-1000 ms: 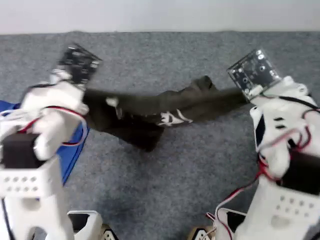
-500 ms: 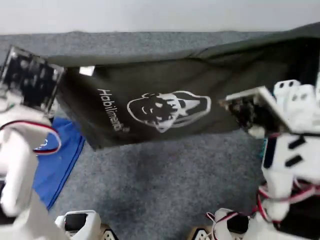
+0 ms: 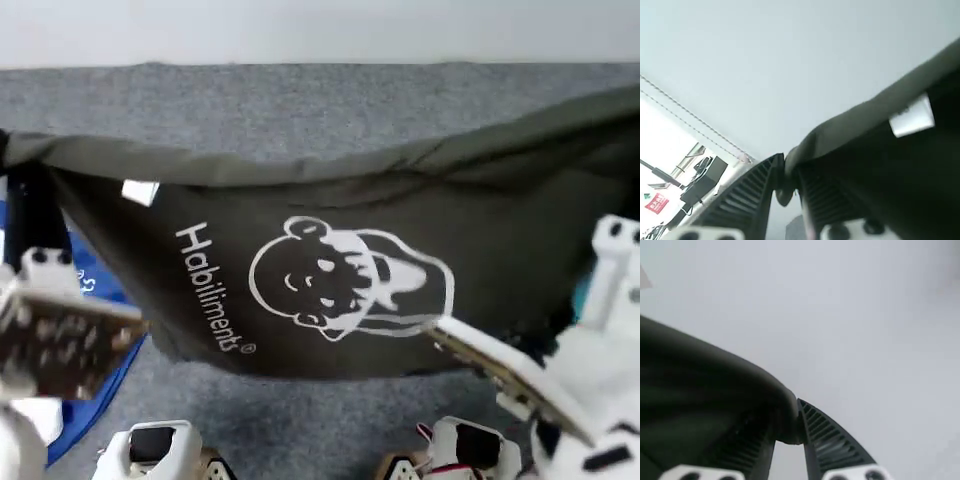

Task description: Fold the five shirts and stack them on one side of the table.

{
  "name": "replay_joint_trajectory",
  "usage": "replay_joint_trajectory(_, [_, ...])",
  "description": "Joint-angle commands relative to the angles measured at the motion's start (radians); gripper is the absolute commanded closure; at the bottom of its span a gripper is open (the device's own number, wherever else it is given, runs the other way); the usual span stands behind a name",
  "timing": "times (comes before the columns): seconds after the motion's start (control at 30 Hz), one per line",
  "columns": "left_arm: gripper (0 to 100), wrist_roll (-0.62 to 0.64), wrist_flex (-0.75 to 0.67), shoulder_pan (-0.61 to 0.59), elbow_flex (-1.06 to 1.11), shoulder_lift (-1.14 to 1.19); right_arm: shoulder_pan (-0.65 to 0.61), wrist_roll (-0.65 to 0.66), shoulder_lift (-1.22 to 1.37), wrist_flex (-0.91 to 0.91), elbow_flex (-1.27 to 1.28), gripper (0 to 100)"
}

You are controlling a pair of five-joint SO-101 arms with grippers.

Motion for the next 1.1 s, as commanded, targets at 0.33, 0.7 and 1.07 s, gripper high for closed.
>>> replay_joint_trajectory(0.33, [99, -0.008, 0.046, -0.011, 0.12, 0.011, 0.077, 0.009, -0.074, 0.179, 0.06, 98.5])
replay_joint_trajectory(0.7, [99, -0.008, -0.422, -0.012, 0.852, 0.012, -0.09, 0.08, -0.074, -0.191, 0.681, 98.5])
replay_joint_trajectory(1.07, [99, -0.008, -1.045, -0.008, 1.308, 0.104, -0.137, 0.112, 0.13, -0.733, 1.074, 98.5])
